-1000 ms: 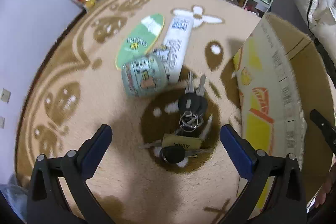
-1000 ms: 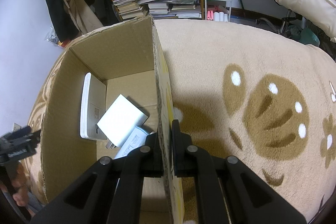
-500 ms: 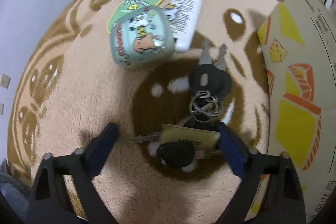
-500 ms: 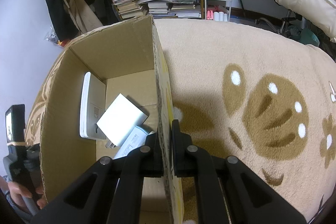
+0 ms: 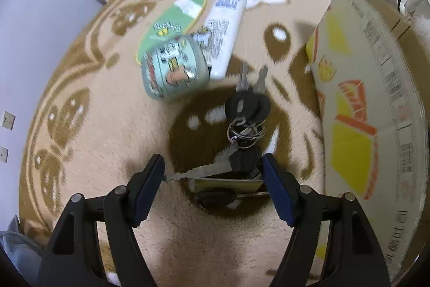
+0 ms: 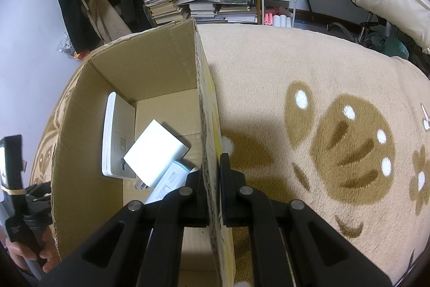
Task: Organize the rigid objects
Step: 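Grasp the key ring by its tag with the left tool, then lift the keys with the left tool and carry them over the box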
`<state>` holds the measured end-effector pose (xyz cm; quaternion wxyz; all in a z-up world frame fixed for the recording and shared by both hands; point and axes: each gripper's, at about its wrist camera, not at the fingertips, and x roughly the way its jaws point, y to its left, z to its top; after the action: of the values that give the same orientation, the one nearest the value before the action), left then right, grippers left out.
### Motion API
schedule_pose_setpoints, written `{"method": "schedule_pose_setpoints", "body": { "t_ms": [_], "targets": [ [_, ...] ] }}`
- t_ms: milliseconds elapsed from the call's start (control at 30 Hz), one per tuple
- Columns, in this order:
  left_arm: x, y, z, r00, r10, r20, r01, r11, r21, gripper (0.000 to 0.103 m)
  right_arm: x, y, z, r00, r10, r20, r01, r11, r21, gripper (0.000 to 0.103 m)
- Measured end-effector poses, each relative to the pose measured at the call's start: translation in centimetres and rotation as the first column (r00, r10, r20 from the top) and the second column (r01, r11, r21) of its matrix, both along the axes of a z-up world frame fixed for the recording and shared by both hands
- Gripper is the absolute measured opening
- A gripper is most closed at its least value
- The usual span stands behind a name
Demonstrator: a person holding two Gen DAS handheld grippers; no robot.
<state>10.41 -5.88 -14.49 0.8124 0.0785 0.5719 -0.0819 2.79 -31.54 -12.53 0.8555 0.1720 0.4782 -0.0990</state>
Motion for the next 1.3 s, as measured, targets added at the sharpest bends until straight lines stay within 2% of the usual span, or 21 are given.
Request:
{"method": "schedule_pose_setpoints", "body": {
  "t_ms": [267, 433, 900, 1033, 1300],
  "targets": [
    [-0.2, 0.6, 2.9, 0.997, -0.015, 0.073, 0.016, 1.000, -0.006, 0.073, 0.0, 0.0, -0.1, 1.000, 0.000, 0.000, 0.000, 1.000, -0.001, 0.007],
    [-0.2, 0.4, 3.5, 0.995, -0.028, 0.092, 0.029, 1.000, -0.007, 0.073, 0.0, 0.0, -0.1, 1.000, 0.000, 0.000, 0.000, 1.000, 0.001, 0.007],
    [-0.1, 1.7, 6.8, 0.991, 0.009, 0.137, 0.004, 0.995, -0.096, 0.073, 0.0, 0.1, 0.0, 1.000, -0.001, 0.000, 0.001, 1.000, 0.000, 0.007],
    [-0.3, 1.6, 7.5, 0.984, 0.013, 0.177, -0.001, 0.998, -0.066, 0.073, 0.0, 0.1, 0.0, 1.000, -0.001, 0.000, 0.001, 1.000, 0.001, 0.007],
    [-1.5, 0.9, 10.4, 0.965, -0.023, 0.260, 0.039, 0.998, -0.056, 0.073, 0.1, 0.1, 0.0, 1.000, -0.002, 0.000, 0.002, 1.000, 0.000, 0.007]
  ]
}}
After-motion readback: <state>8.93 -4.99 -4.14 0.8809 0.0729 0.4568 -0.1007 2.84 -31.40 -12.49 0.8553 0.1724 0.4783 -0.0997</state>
